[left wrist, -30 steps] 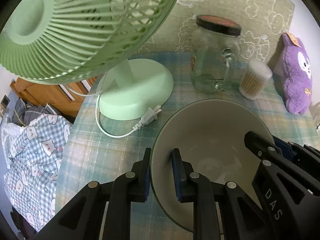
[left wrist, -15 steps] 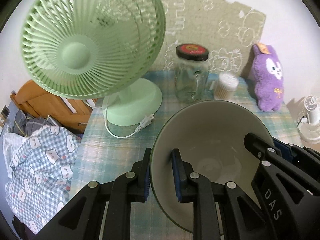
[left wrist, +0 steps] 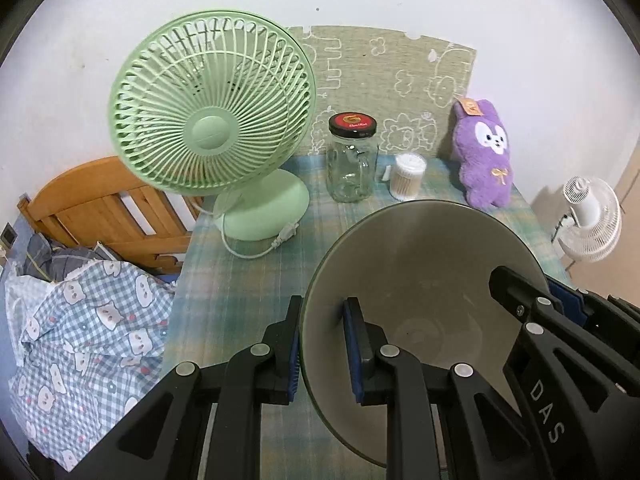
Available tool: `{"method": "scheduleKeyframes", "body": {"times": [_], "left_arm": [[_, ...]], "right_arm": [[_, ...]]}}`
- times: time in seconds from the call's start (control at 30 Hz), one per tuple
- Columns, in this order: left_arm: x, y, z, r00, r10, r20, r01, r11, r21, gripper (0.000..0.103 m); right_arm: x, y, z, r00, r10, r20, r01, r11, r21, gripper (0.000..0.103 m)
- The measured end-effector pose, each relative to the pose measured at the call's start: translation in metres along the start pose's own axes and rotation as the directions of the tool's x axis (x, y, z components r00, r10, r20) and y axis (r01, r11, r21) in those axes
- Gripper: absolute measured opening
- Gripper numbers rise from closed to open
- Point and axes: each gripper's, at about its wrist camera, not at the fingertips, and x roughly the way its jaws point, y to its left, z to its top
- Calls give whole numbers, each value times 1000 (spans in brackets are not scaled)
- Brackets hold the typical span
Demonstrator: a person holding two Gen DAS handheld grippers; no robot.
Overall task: Organize plates and bowls
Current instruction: 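Carry the beige bowl with both grippers toward the plate stack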
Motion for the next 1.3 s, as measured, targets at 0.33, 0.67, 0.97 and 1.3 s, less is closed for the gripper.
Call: {"method": "scheduleKeyframes", "body": {"times": [0.33,0.67,0.97,1.3], "left_arm": [[-32,6,-46,1000,-24,-14,25,998,52,19],[-46,7,-94,997,-62,-49,66,994,90,19],[-39,3,-127,991,-73,-112,85,990,112,19],[-24,1,-151,981,-71,-182,92,990,109,19]], "right_arm": [[-40,9,-53,999,-34,-3,34,999,38,19],[-61,10,-109,997,-66,-36,68,995,70,19],[-54,5,-148,992,-73,-100,82,993,90,19],[-37,3,-170,982,-85,-167,102,990,96,19]]}}
